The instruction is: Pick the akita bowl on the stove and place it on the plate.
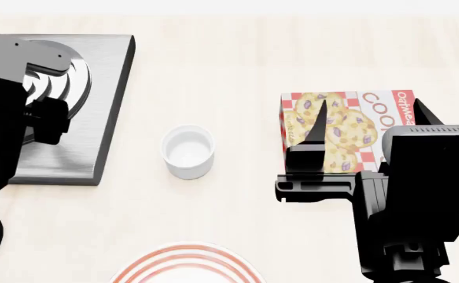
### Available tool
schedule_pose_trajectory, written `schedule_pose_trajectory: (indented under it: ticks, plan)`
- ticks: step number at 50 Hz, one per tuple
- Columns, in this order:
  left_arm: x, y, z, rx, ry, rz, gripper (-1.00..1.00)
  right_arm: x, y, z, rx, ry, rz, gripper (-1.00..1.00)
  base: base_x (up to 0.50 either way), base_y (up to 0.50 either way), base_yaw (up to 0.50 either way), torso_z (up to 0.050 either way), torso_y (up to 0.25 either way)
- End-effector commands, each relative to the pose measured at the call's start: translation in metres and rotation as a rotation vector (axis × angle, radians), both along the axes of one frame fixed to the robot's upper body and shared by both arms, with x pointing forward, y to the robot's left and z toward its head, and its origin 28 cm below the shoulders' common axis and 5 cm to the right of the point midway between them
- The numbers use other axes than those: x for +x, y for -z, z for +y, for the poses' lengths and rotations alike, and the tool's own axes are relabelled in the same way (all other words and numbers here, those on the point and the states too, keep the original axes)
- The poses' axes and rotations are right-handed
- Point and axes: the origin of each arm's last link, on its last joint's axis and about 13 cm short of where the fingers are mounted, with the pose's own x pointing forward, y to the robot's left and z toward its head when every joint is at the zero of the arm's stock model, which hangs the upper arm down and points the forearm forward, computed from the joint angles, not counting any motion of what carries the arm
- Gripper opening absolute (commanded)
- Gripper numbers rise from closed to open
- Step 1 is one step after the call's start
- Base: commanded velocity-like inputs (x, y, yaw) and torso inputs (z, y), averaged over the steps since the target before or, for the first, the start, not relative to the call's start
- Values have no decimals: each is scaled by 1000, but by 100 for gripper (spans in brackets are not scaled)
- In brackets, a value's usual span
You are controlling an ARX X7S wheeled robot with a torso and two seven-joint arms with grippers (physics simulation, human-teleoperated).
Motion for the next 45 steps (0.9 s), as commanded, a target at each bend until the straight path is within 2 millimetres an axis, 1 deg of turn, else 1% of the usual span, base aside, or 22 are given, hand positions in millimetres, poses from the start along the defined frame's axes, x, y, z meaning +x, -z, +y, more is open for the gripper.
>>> schedule_pose_trajectory:
  ticks: [1,20,21,32,37,45]
  plan:
    - [0,2,2,3,-2,3,100,1,0,0,0,0,0,100,0,0,0,0,0]
    - [0,5,4,2,3,5,100,-1,0,0,0,1,0,100,0,0,0,0,0]
    - [0,6,3,0,7,7,-100,-1,0,0,0,0,0,100,0,0,0,0,0]
    - [-1,6,1,3,44,13,-100,0,1,0,0,0,0,100,0,0,0,0,0]
    - [-1,9,3,-2,45,18,-100,1,1,0,0,1,0,100,0,0,0,0,0]
    - [-1,5,1,0,52,13,-100,1,0,0,1,0,0,100,0,0,0,0,0]
